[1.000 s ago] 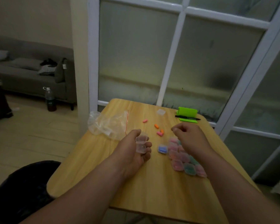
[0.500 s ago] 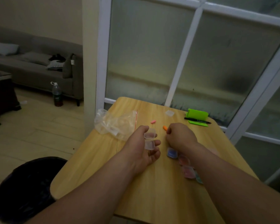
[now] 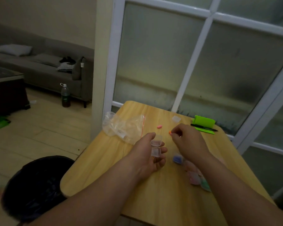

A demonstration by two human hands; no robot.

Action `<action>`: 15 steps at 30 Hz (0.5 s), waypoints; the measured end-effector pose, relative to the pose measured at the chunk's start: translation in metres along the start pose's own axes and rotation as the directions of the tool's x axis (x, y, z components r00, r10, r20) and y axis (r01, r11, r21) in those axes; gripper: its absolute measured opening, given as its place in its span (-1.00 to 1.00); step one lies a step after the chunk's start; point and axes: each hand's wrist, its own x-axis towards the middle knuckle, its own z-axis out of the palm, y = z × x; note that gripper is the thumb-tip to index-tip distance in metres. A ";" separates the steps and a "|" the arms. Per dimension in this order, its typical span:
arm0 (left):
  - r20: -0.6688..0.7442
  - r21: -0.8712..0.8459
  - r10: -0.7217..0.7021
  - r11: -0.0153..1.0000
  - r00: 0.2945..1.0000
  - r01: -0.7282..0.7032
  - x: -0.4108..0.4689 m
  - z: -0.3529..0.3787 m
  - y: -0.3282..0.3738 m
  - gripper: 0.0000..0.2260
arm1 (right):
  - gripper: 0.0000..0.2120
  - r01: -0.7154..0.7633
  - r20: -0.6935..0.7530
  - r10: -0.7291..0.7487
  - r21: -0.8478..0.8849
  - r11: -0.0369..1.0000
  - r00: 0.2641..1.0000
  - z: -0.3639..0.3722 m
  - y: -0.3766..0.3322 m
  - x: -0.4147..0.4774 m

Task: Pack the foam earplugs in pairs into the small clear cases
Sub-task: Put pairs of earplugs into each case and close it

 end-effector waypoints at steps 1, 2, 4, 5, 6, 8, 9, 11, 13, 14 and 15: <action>0.002 -0.001 -0.006 1.000 1.000 0.006 -0.001 -0.001 0.000 -0.58 | -0.97 0.040 -0.020 -0.038 0.075 0.996 0.999 -0.009 -0.007 -0.011; 0.010 -0.006 -0.013 1.000 1.000 0.013 -0.002 -0.001 0.001 -0.58 | -0.97 0.080 -0.026 -0.077 0.134 0.988 0.997 -0.017 -0.014 -0.024; 0.036 -0.024 -0.020 1.000 0.999 0.020 -0.004 0.001 0.002 -0.59 | -0.95 0.142 0.007 -0.146 0.200 0.970 0.989 -0.028 -0.027 -0.047; 0.044 -0.024 -0.022 0.999 0.999 0.023 -0.005 0.003 0.000 -0.60 | -0.93 0.161 0.037 -0.172 0.201 0.966 0.984 -0.030 -0.031 -0.056; 0.046 -0.014 -0.024 1.000 0.999 0.025 -0.006 0.004 -0.001 -0.61 | -0.92 0.180 0.065 -0.195 0.188 0.966 0.979 -0.030 -0.034 -0.062; 0.049 0.010 -0.036 0.999 0.998 0.036 -0.009 0.008 -0.003 -0.59 | -0.90 0.205 0.094 -0.219 0.144 0.968 0.971 -0.027 -0.038 -0.068; 0.053 0.017 -0.042 0.999 0.998 0.041 -0.010 0.009 -0.005 -0.58 | -0.89 0.209 0.096 -0.222 0.132 0.969 0.970 -0.026 -0.038 -0.070; 0.067 0.047 -0.046 0.998 0.997 0.043 -0.012 0.009 -0.008 -0.55 | -0.88 0.218 0.116 -0.229 0.097 0.971 0.967 -0.023 -0.039 -0.073; 0.056 0.067 -0.044 0.997 0.997 0.040 -0.012 0.009 -0.009 -0.53 | -0.88 0.248 0.149 -0.251 0.038 0.968 0.956 -0.022 -0.038 -0.076; 0.048 0.068 -0.040 0.997 0.998 0.036 -0.012 0.008 -0.009 -0.53 | -0.87 0.261 0.157 -0.263 0.033 0.965 0.952 -0.021 -0.038 -0.077; 0.045 0.066 -0.040 0.997 0.998 0.037 -0.011 0.008 -0.009 -0.53 | -0.86 0.266 0.153 -0.271 0.051 0.963 0.950 -0.020 -0.037 -0.077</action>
